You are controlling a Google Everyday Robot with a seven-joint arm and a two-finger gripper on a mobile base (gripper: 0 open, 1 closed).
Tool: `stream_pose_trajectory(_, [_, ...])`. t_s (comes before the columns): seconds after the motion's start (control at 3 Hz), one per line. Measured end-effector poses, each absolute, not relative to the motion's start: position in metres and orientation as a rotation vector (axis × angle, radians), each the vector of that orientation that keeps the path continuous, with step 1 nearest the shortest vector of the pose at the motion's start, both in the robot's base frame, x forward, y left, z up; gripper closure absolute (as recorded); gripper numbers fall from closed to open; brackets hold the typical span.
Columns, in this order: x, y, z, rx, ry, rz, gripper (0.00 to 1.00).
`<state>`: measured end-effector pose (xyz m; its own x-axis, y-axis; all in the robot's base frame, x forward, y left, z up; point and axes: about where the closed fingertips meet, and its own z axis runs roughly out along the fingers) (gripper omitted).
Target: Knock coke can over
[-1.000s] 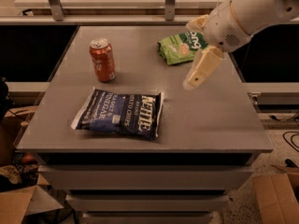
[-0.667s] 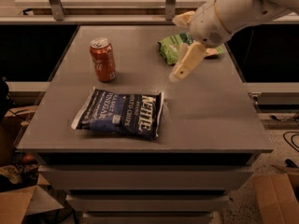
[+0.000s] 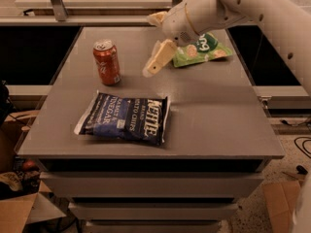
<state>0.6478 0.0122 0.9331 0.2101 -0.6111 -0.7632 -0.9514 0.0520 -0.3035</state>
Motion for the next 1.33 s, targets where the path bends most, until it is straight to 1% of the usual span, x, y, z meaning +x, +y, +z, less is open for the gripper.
stream_pose_trajectory(0.33, [0.656,0.051,0.925,-1.633,1.446,0.601,0.0])
stream_pose_trajectory(0.67, [0.655,0.077,0.92,-1.623,1.408,0.684,0.0])
stream_pose_trajectory(1.33, [0.653,0.116,0.909,-1.602,1.33,0.859,0.0])
